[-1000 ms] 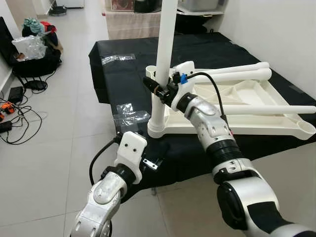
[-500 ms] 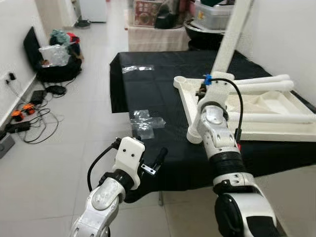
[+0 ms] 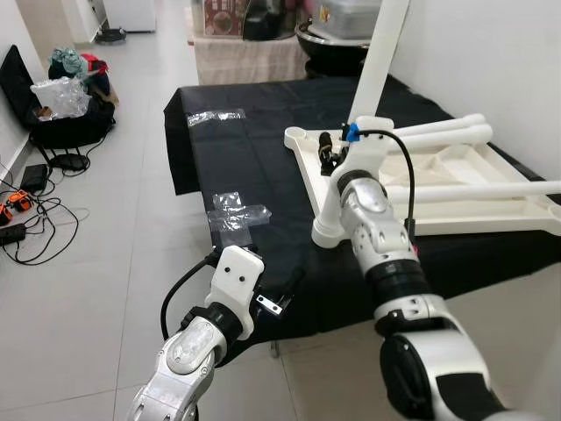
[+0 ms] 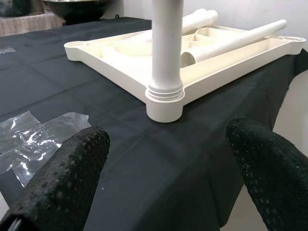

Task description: Building children table

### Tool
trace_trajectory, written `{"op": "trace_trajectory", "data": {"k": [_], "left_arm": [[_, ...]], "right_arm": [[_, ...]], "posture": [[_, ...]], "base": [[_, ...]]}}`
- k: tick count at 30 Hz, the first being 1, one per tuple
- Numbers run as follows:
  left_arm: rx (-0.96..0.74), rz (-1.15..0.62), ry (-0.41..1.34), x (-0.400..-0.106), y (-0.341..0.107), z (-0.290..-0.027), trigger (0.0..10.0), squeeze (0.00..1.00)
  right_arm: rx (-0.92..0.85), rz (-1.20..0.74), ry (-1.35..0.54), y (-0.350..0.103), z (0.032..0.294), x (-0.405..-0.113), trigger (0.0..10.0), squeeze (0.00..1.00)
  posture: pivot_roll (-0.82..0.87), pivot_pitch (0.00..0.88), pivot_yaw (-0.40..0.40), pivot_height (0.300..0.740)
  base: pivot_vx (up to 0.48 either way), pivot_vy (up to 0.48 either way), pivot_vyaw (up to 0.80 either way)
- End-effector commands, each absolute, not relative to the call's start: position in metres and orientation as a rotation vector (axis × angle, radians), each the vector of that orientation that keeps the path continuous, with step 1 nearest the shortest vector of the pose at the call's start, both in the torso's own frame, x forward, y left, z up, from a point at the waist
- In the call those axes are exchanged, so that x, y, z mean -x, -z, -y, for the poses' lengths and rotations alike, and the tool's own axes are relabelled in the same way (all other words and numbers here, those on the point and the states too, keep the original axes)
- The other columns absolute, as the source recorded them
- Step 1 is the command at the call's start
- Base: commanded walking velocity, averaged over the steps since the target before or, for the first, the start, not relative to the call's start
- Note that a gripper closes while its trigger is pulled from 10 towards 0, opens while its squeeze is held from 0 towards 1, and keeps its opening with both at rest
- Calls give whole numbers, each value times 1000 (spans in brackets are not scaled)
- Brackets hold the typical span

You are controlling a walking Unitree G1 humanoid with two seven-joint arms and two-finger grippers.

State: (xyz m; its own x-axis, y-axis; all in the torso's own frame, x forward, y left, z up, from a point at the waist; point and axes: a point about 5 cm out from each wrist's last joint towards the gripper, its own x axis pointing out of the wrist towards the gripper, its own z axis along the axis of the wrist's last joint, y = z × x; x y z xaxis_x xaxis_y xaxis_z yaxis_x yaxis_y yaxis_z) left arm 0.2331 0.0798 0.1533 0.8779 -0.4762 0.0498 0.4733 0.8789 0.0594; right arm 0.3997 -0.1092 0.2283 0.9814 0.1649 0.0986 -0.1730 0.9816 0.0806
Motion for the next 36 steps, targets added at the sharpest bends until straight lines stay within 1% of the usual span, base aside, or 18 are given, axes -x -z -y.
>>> {"op": "trace_trajectory", "data": {"k": [1,2,6,7,8,10,12,16,21,22,24,26,27,29,33,34,35,36], "left_arm": [[-52,52,496,-232,-150,-78,10000,0],[-57,51,496,-232,-150,-79,10000,0],[-64,47,495,-233,-149,-79,10000,0],[-62,49,497,-233,-149,-79,10000,0],[-62,49,497,-233,-149,-79,10000,0],[-61,50,501,-232,-149,-79,10000,0],[-65,49,501,-232,-148,-79,10000,0],[-66,50,496,-233,-149,-80,10000,0],[-66,49,500,-232,-149,-80,10000,0],[-68,49,503,-231,-149,-80,10000,0],[-68,49,503,-231,-149,-80,10000,0],[-70,48,502,-231,-149,-80,10000,0],[-70,48,502,-231,-149,-80,10000,0],[-73,48,502,-231,-148,-80,10000,0],[-74,48,502,-231,-148,-80,10000,0],[-73,48,502,-231,-148,-81,10000,0],[-74,50,501,-233,-149,-81,10000,0],[-76,51,502,-233,-149,-81,10000,0]], "right_arm": [[-103,41,-408,-225,97,-398,10000,0],[-86,28,-531,-222,98,-396,10000,0],[-56,18,-644,-220,102,-395,10000,0],[-44,13,-739,-217,105,-390,10000,0],[-44,13,-739,-217,105,-390,10000,0],[-40,-3,-910,-211,109,-382,10000,0],[-58,-5,-994,-209,109,-377,10000,0],[-115,-19,-1124,-206,107,-369,10000,0],[-109,-41,-1165,-199,102,-368,10000,0],[-87,-39,-1115,-196,99,-371,0,0],[-87,-39,-1115,-196,99,-371,0,0],[-70,-18,-974,-195,97,-380,0,0],[-70,-18,-974,-195,97,-380,0,0],[-32,-1,-807,-197,101,-389,0,0],[-19,4,-748,-197,104,-392,0,0],[-7,-3,-631,-197,109,-396,0,0],[13,-9,-263,-202,130,-406,0,0],[14,-6,-136,-204,137,-407,0,0]], "posture": [[21,21,-88,740],[21,21,-88,740],[21,21,-88,740],[27,8,-84,740],[27,8,-84,740],[29,8,-81,740],[29,8,-81,740],[35,9,-79,740],[41,11,-78,740],[41,10,-76,740],[41,10,-76,740],[44,10,-77,740],[44,10,-77,740],[42,10,-76,740],[42,10,-76,740],[40,10,-75,740],[32,11,-71,740],[32,11,-71,740]], "base": [[0,0,0],[0,0,0],[0,0,0],[0,0,0],[0,0,0],[0,0,0],[0,0,0],[0,0,0],[0,0,0],[0,0,0],[0,0,0],[0,0,0],[0,0,0],[0,0,0],[0,0,0],[0,0,0],[0,0,0],[0,0,0]]}}
